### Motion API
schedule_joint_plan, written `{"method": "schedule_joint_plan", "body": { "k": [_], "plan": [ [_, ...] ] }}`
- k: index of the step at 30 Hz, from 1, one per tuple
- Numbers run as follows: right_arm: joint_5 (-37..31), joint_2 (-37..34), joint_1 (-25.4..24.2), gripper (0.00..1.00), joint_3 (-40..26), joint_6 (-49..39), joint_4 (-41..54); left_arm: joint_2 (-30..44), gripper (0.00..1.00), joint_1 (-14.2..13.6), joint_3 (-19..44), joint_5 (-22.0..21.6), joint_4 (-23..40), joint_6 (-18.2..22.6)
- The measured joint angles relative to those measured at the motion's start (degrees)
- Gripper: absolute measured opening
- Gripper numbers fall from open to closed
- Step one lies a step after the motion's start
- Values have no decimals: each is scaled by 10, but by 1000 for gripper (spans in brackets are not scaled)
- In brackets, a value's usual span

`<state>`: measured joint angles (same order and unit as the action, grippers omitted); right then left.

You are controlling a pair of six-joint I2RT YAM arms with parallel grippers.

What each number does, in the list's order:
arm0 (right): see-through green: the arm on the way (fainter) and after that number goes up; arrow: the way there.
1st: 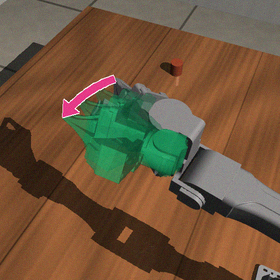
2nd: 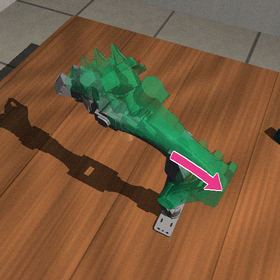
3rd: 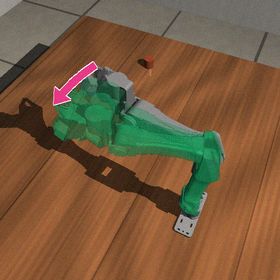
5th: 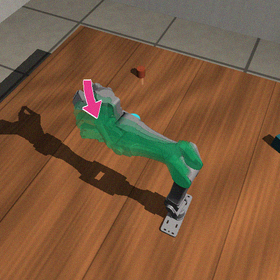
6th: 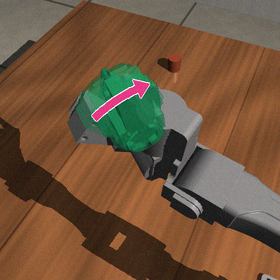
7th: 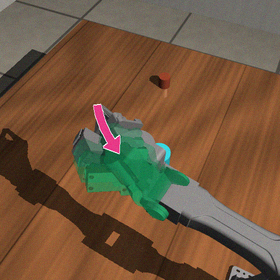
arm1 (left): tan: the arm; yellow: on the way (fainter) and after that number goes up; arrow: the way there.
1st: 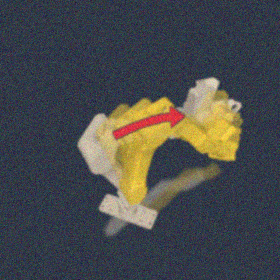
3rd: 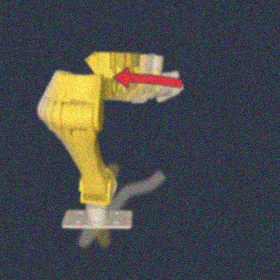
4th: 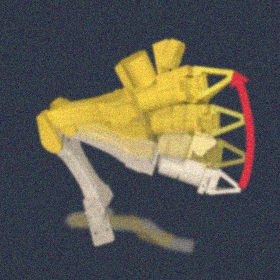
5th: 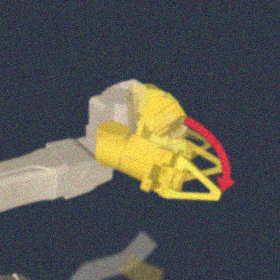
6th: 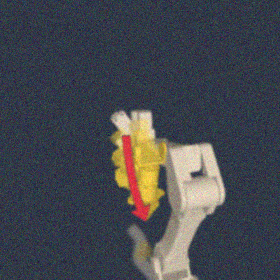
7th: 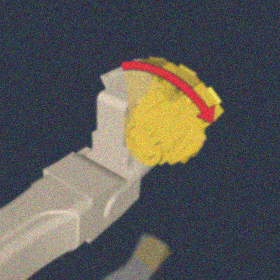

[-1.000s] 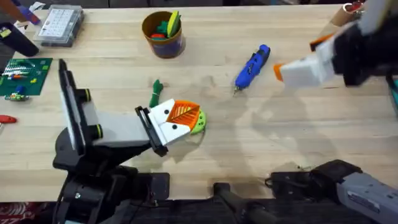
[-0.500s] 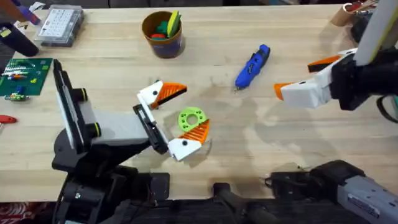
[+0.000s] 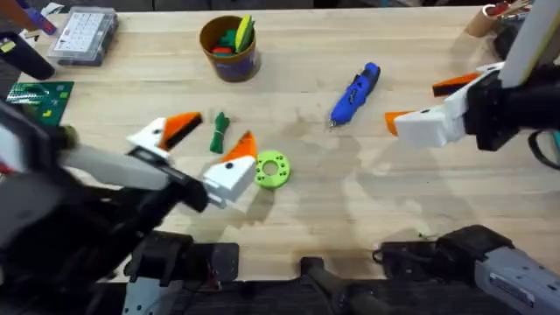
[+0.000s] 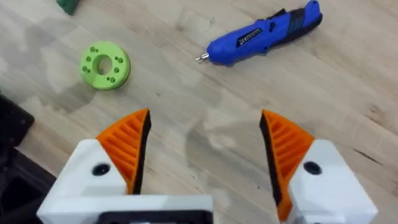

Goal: Pick up the gripper from the table and insert it into the empty holder that is missing its gripper. Then pick up a screw, insert it into the mounting hole, and use the screwdriver to tighten it. Finally, clean up the table by picking up the vegetable and placing it into the bucket.

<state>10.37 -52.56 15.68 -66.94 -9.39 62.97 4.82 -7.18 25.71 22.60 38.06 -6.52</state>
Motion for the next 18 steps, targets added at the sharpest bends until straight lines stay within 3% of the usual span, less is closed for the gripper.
{"method": "schedule_joint_plan", "body": {
  "k": [9,13,18],
  "plan": [
    [0,0,0,974,0,0,-14,183,986,0,185,-110,172,0],
    [0,-1,0,974,0,0,-19,288,986,0,254,-132,233,0],
    [0,-10,0,974,0,0,-21,386,986,0,301,-139,243,0]
  ]
}}
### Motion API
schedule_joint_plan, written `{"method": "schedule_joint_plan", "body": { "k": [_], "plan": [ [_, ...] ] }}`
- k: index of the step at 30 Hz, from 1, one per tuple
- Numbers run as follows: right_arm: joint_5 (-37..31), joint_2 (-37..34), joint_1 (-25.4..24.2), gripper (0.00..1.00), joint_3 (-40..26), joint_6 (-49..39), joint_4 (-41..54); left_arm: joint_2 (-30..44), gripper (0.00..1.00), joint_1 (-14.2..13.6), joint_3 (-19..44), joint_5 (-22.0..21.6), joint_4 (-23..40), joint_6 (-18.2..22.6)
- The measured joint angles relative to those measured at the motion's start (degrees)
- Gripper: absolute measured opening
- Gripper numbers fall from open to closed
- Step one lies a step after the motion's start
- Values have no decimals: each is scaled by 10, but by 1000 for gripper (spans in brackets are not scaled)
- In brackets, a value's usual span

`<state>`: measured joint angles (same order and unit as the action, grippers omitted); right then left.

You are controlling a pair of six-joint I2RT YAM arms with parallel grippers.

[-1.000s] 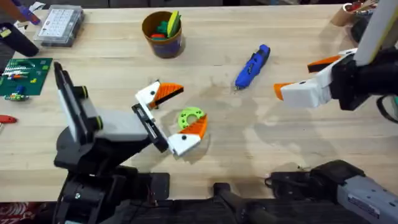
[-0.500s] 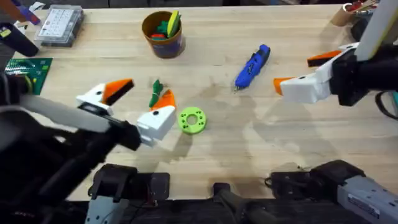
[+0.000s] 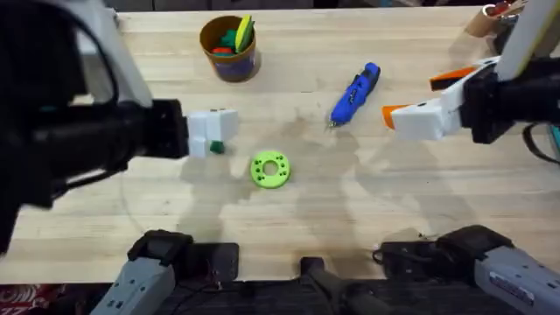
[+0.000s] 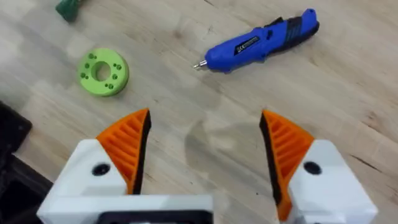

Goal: Pick up the gripper from the table and insert it into the empty holder that is missing its gripper. Then pick up a screw, insert it into the mounting hole, and use the screwdriver to tighten it. Finally, clean up the table by picking up the vegetable and placing it into the bucket.

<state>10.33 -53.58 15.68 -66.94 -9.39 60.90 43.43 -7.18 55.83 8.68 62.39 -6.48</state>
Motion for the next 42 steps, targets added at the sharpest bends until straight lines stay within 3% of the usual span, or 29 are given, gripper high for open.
{"method": "schedule_joint_plan", "body": {
  "k": [7,12,21,32,34,35,39,40,42],
  "plan": [
    [0,-24,0,974,0,0,-1,74,986,0,4,-37,36,-1],
    [0,-24,0,974,0,0,0,179,986,0,5,-65,71,-14],
    [0,-24,0,974,0,0,0,381,986,0,6,-72,-48,-19],
    [0,-24,0,974,0,0,0,484,990,0,6,-75,-123,31],
    [0,-24,0,974,0,0,0,496,914,0,6,-81,-128,36],
    [0,-24,0,974,0,0,0,500,828,0,6,-84,-130,37],
    [0,-24,0,974,0,0,0,502,208,0,7,-83,-134,44],
    [0,-24,0,974,0,0,0,502,91,0,8,-85,-134,45],
    [0,-24,0,974,0,0,0,502,17,0,8,-89,-136,48]
  ]
}}
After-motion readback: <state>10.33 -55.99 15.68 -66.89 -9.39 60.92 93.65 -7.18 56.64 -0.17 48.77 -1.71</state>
